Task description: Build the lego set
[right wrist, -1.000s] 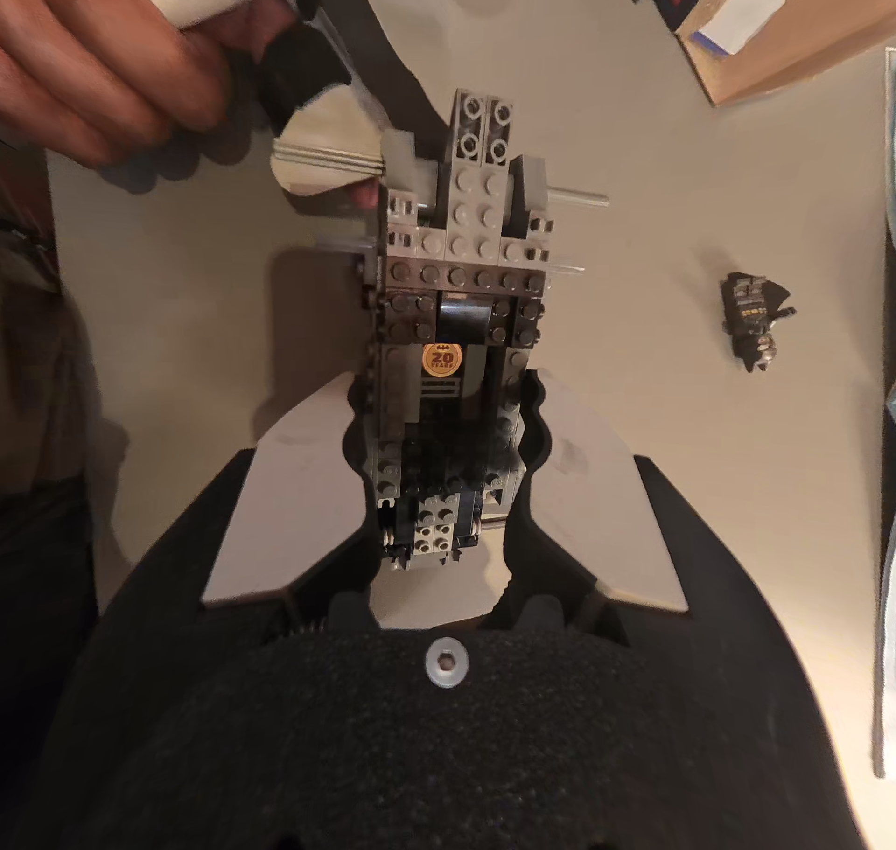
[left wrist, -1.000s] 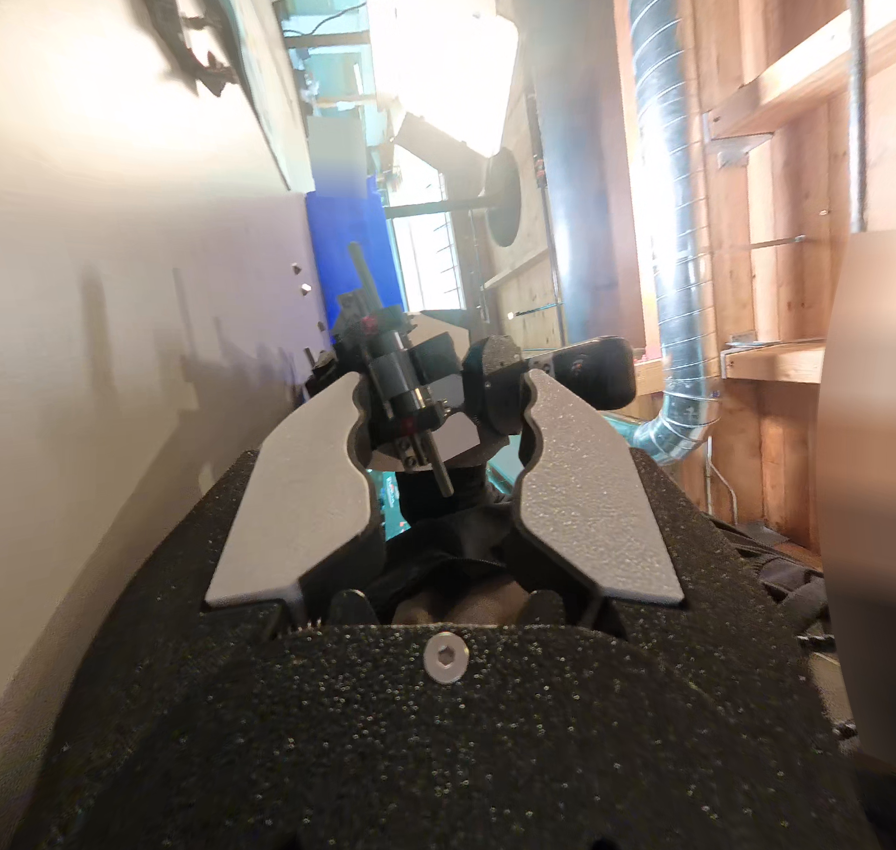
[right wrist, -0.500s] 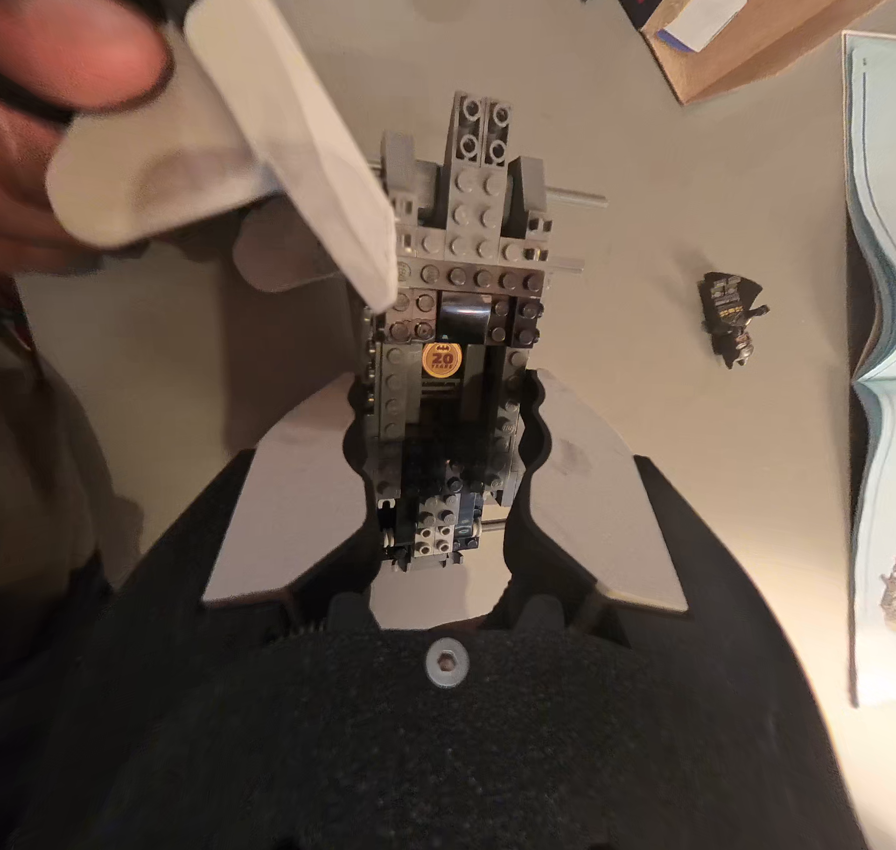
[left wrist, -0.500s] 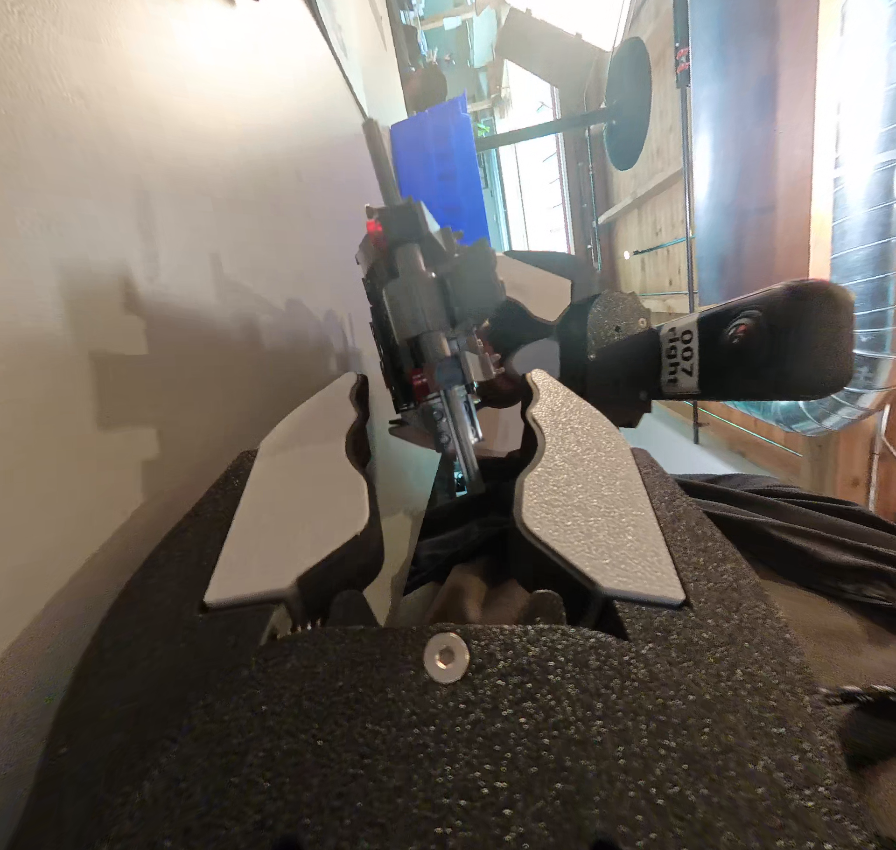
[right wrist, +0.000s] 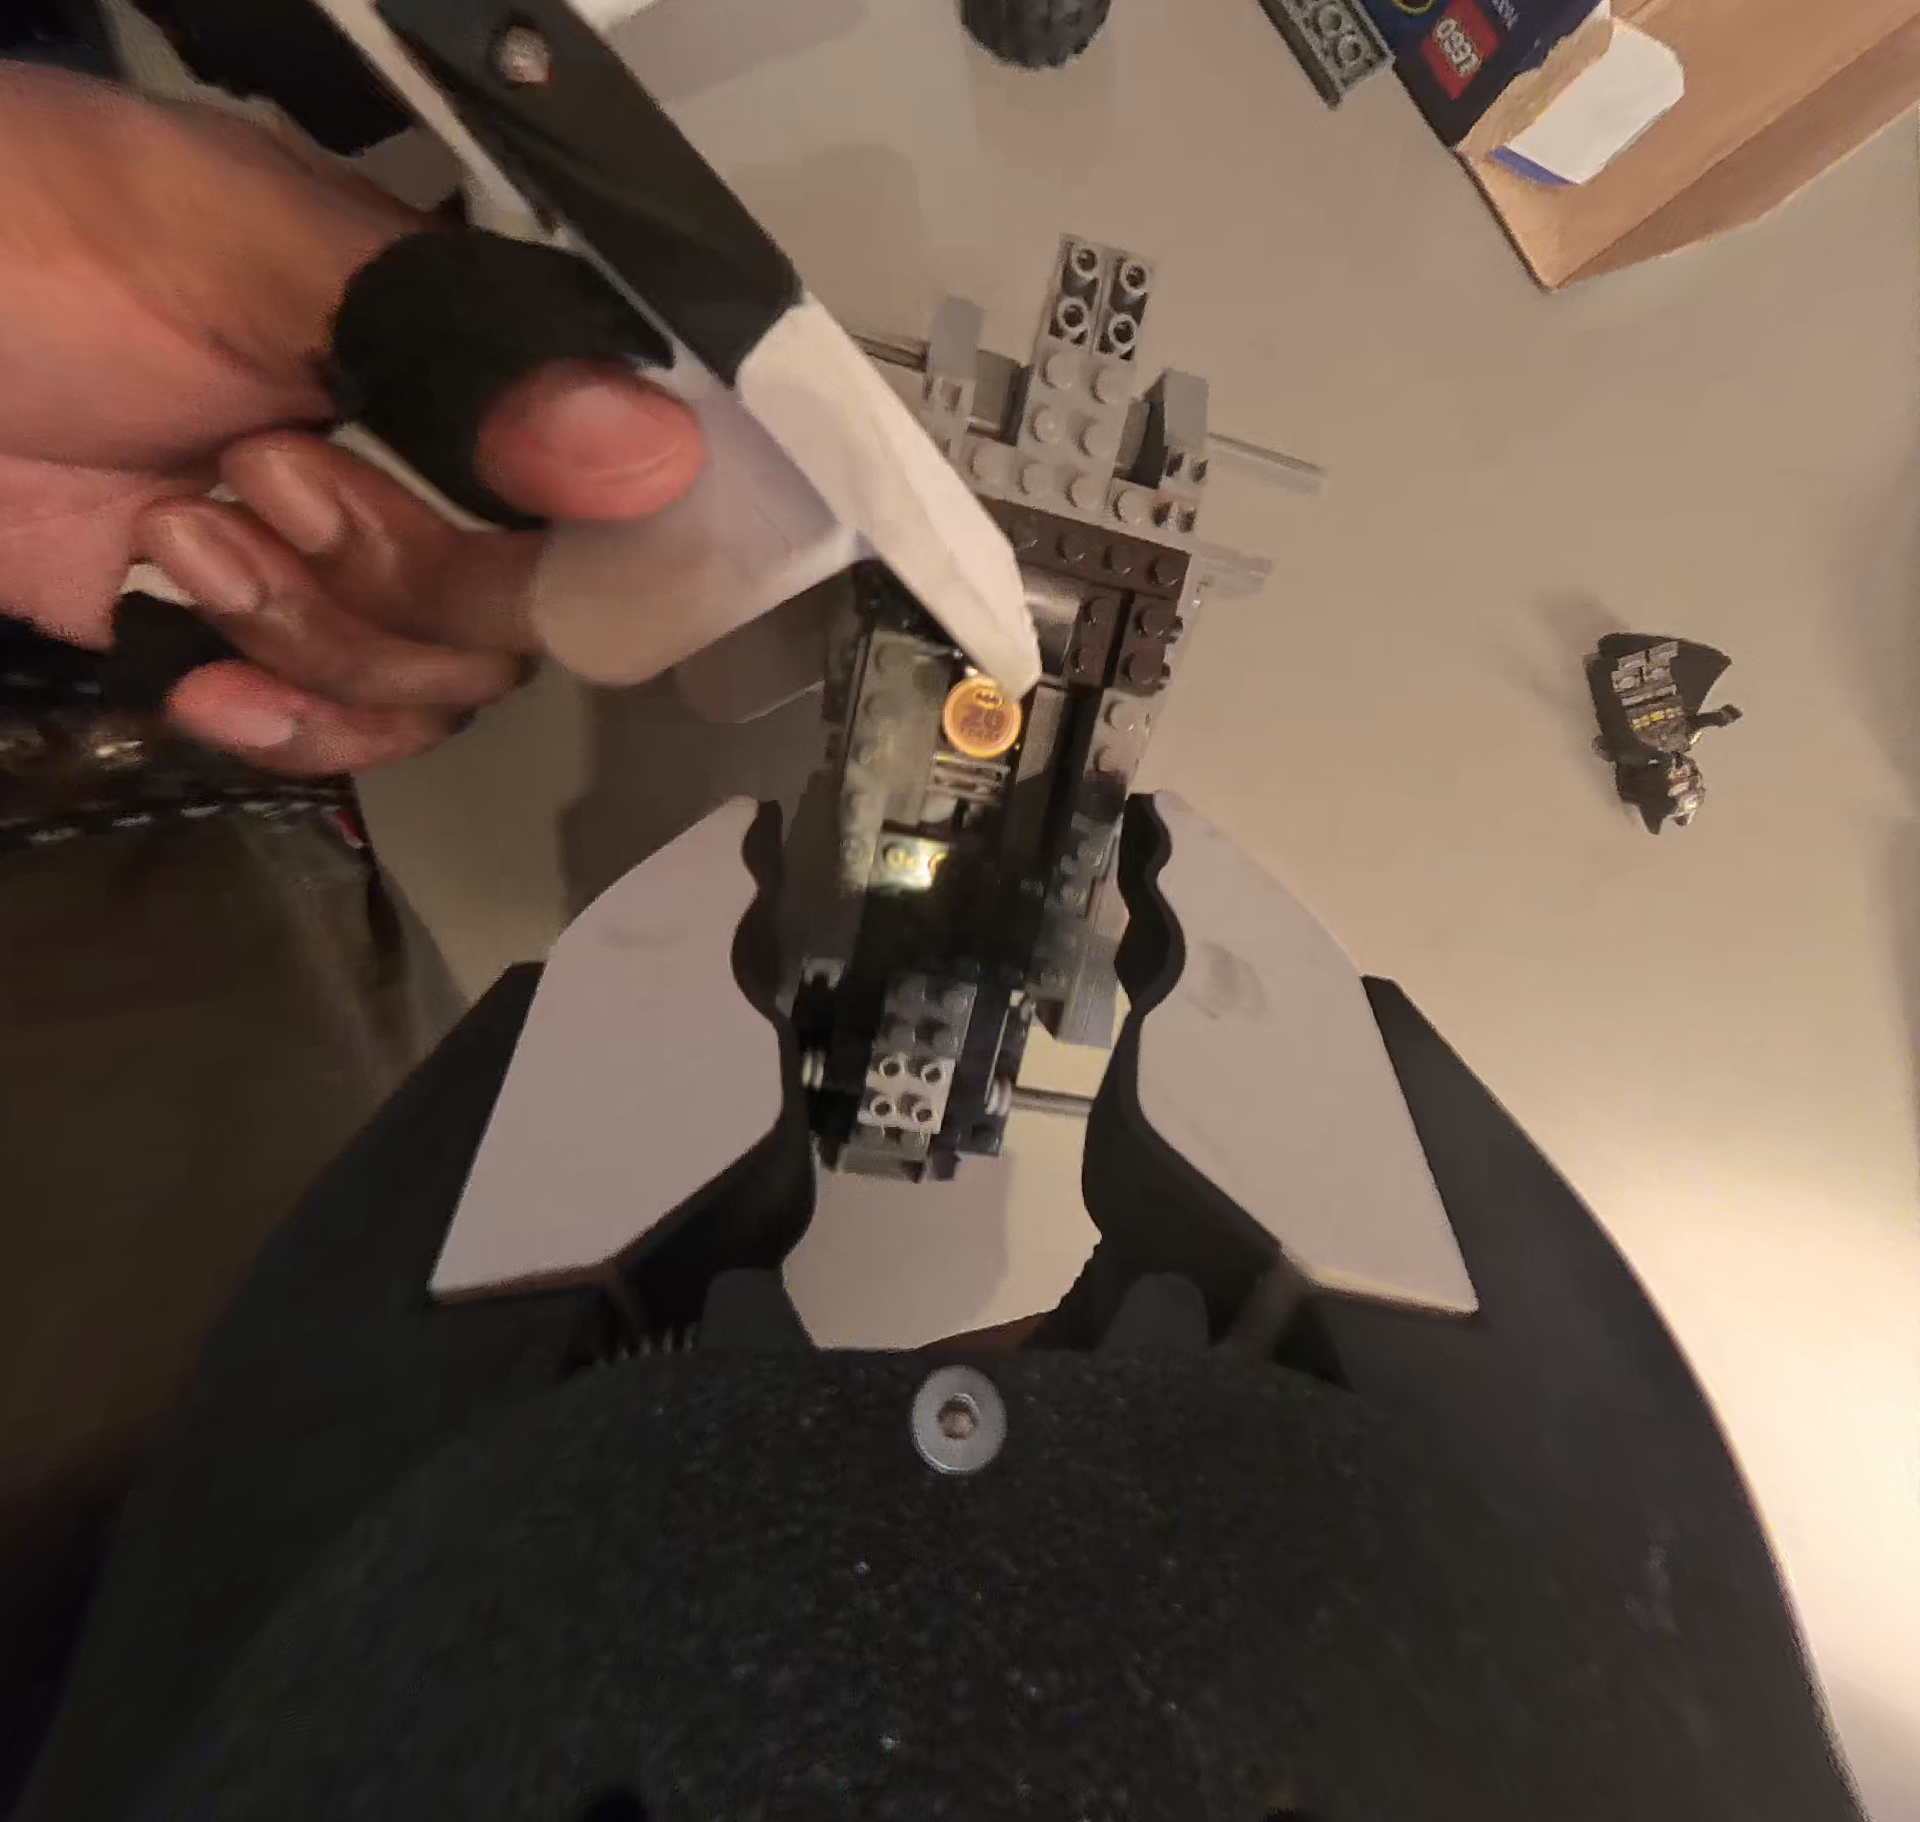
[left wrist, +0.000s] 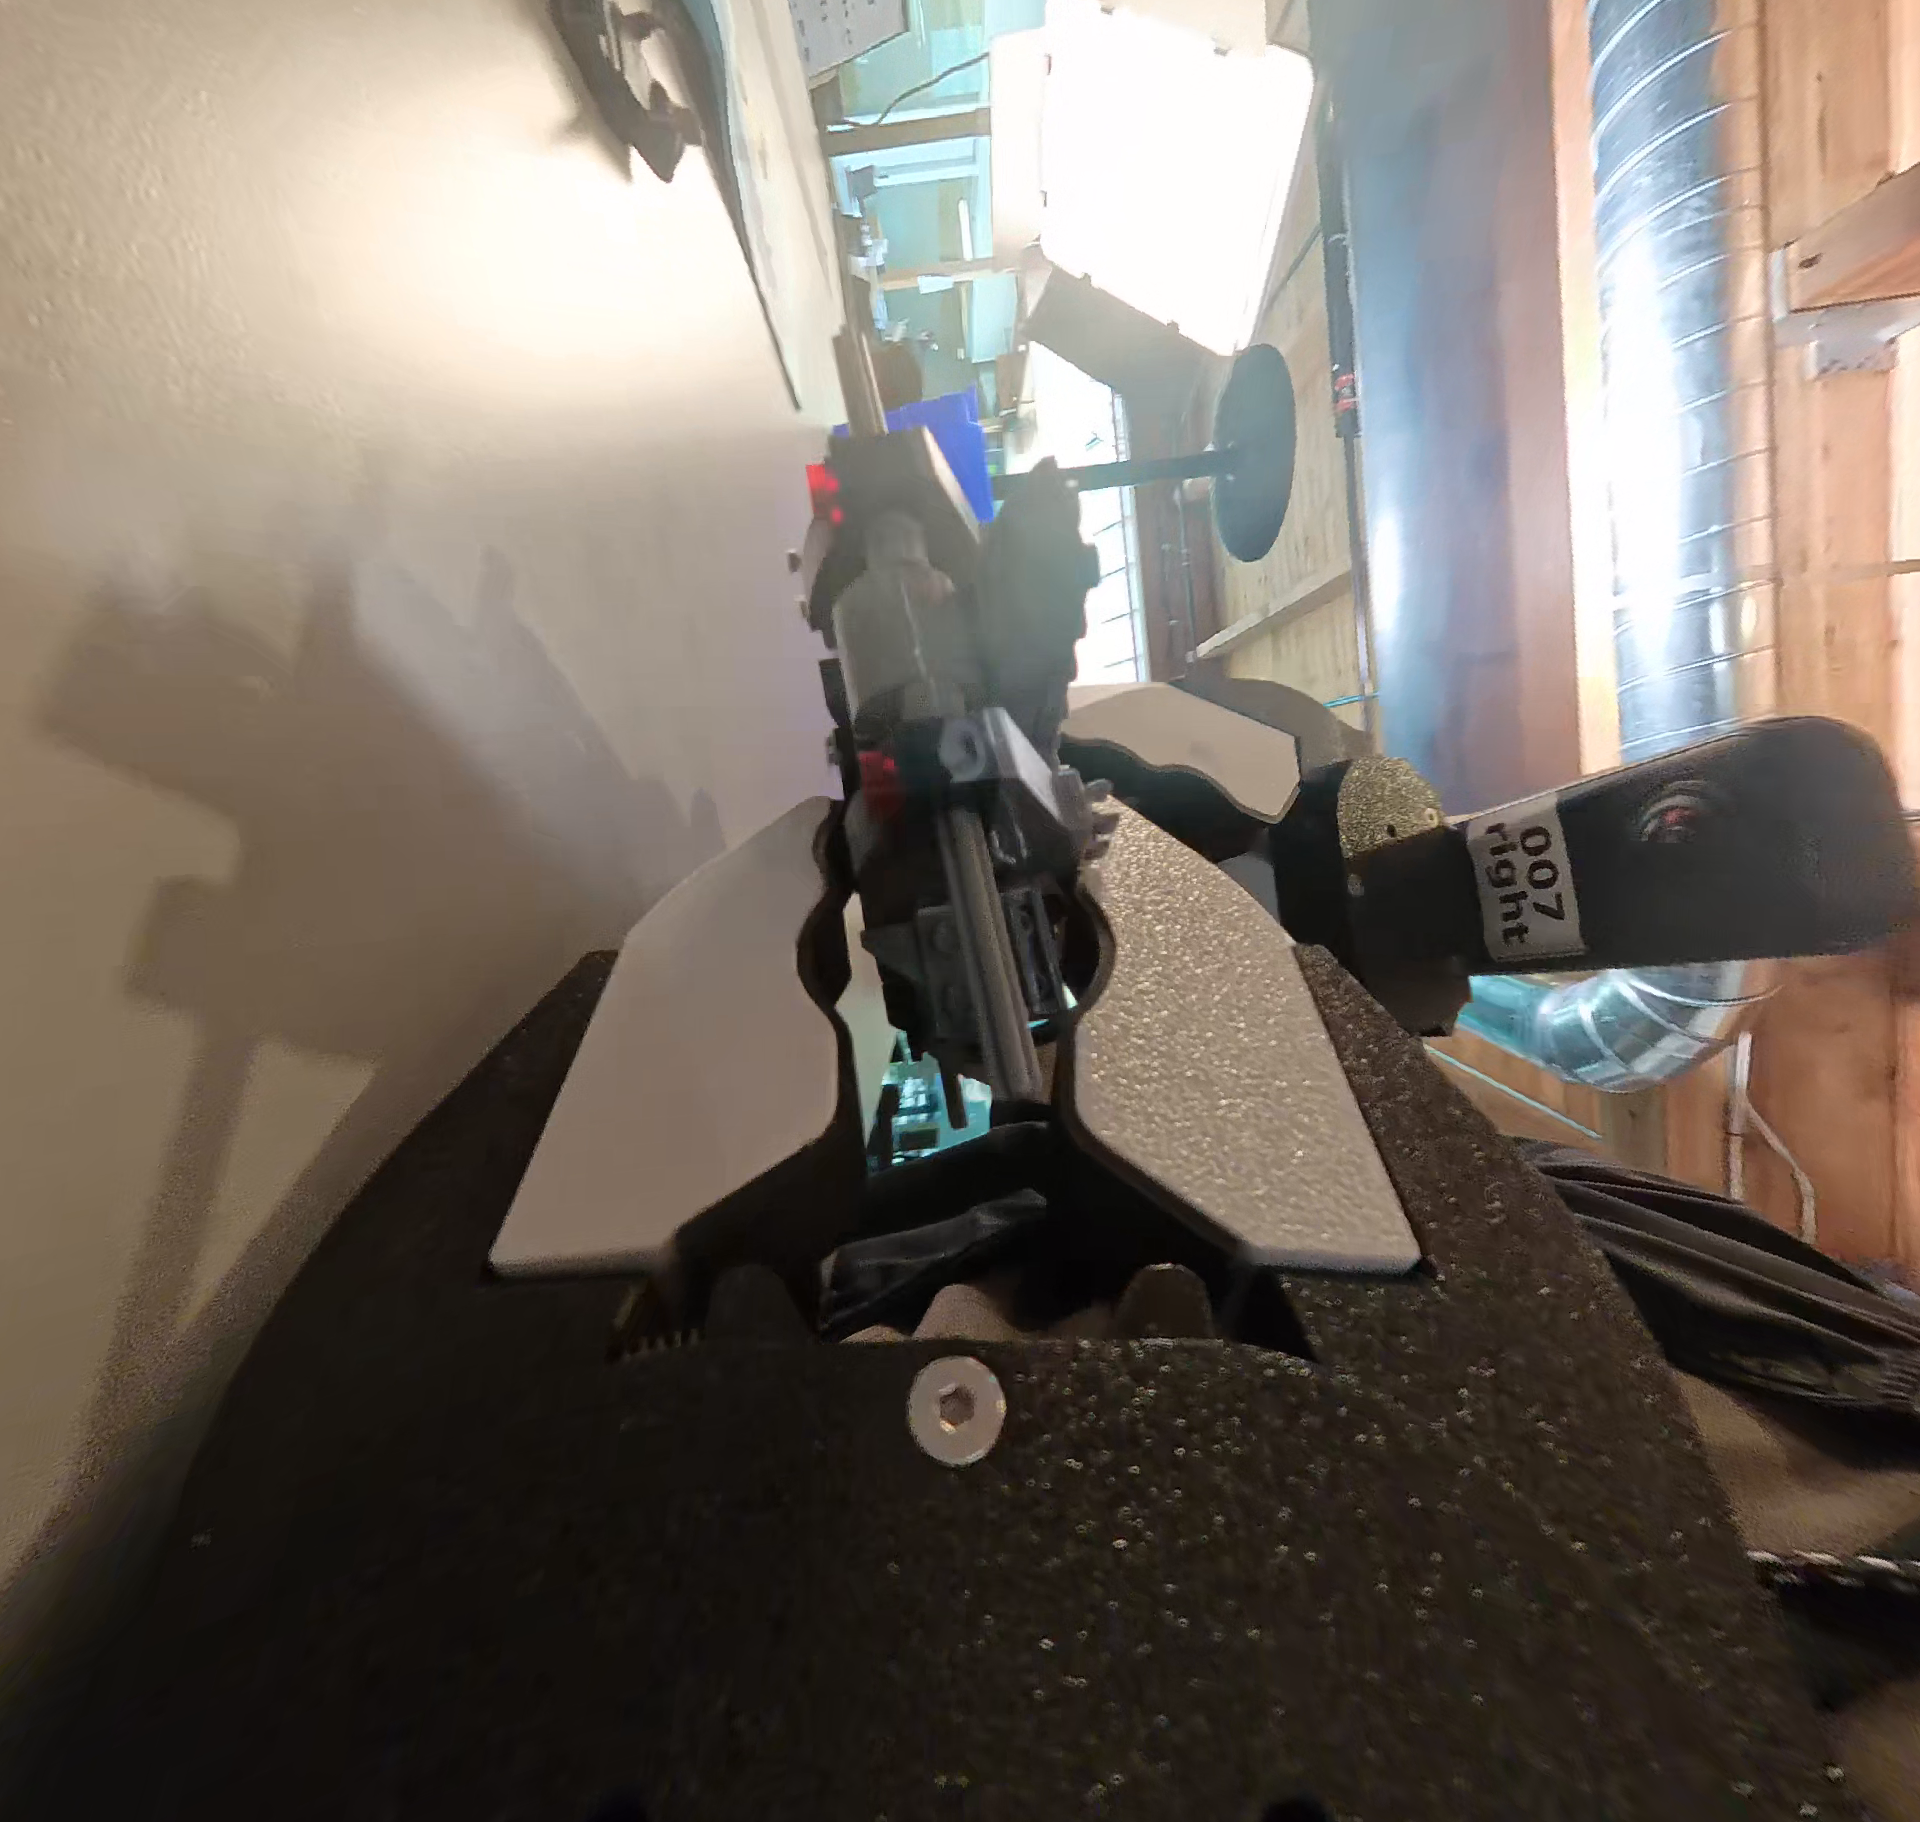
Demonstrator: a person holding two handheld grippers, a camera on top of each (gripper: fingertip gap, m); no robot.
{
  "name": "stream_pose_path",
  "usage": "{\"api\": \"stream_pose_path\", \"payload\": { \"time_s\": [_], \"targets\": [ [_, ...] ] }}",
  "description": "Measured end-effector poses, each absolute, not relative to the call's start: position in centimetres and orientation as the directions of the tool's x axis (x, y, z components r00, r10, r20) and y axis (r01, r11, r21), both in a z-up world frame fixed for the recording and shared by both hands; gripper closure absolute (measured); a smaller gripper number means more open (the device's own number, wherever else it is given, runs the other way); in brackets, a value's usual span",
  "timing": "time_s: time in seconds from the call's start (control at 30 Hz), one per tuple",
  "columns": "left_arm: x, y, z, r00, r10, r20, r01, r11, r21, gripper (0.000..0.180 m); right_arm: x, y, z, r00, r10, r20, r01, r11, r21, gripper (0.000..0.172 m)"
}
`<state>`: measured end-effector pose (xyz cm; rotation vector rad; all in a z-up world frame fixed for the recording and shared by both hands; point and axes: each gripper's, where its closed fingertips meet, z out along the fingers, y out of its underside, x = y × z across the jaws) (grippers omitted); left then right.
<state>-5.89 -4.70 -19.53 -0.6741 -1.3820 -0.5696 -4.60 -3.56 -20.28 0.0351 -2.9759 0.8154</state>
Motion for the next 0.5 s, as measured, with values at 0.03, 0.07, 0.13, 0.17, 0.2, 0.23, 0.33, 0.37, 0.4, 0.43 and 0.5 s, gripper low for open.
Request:
{"api": "stream_pose_path", "payload": {
  "time_s": [0.03,0.07,0.13,0.17,0.2,0.23,0.33,0.37,0.4,0.43,0.5],
  "targets": [
    [-5.9,-5.0,-19.3,0.117,-0.002,0.993,0.712,0.698,-0.083,0.143,-4.6,-3.4,-19.6,-0.999,-0.018,0.051,-0.041,0.856,-0.515,0.109],
    [-5.9,-5.3,-19.1,0.122,-0.017,0.992,0.708,0.702,-0.076,0.143,-4.8,-3.3,-18.9,-0.998,-0.022,0.05,-0.045,0.849,-0.526,0.108],
    [-5.8,-5.7,-18.9,0.133,-0.017,0.991,0.699,0.71,-0.082,0.143,-5.5,-3.3,-17.6,-0.999,-0.016,0.049,-0.041,0.83,-0.556,0.108],
    [-5.8,-6.0,-18.9,0.132,-0.02,0.991,0.694,0.716,-0.078,0.143,-5.8,-3.3,-17.2,-1.0,-0.011,0.028,-0.025,0.825,-0.565,0.108],
    [-5.8,-6.2,-18.8,0.131,-0.028,0.991,0.688,0.722,-0.07,0.144,-6.2,-3.4,-17.0,-1.0,-0.001,0.005,-0.004,0.82,-0.573,0.107],
    [-5.8,-6.4,-18.7,0.132,-0.036,0.991,0.686,0.725,-0.065,0.144,-6.5,-3.5,-16.9,-1.0,0.007,-0.019,0.017,0.813,-0.583,0.106],
    [-5.5,-6.6,-18.2,0.148,-0.063,0.987,0.694,0.717,-0.058,0.144,-6.3,-4.3,-17.8,-0.971,-0.018,-0.24,0.13,0.798,-0.588,0.105],
    [-5.4,-6.7,-18.0,0.155,-0.081,0.985,0.698,0.714,-0.051,0.144,-5.5,-4.6,-18.1,-0.933,-0.054,-0.357,0.177,0.793,-0.582,0.105],
    [-5.3,-6.7,-17.7,0.163,-0.1,0.982,0.705,0.708,-0.045,0.144,-4.8,-4.9,-18.2,-0.881,-0.086,-0.464,0.224,0.789,-0.572,0.106],
    [-5.1,-6.6,-17.5,0.167,-0.116,0.979,0.717,0.696,-0.04,0.144,-4.3,-5.3,-18.2,-0.829,-0.109,-0.548,0.268,0.783,-0.561,0.108],
    [-4.7,-6.4,-17.2,0.174,-0.132,0.976,0.74,0.671,-0.041,0.144,-3.3,-5.9,-18.0,-0.727,-0.158,-0.668,0.33,0.773,-0.541,0.118]
  ]
}}
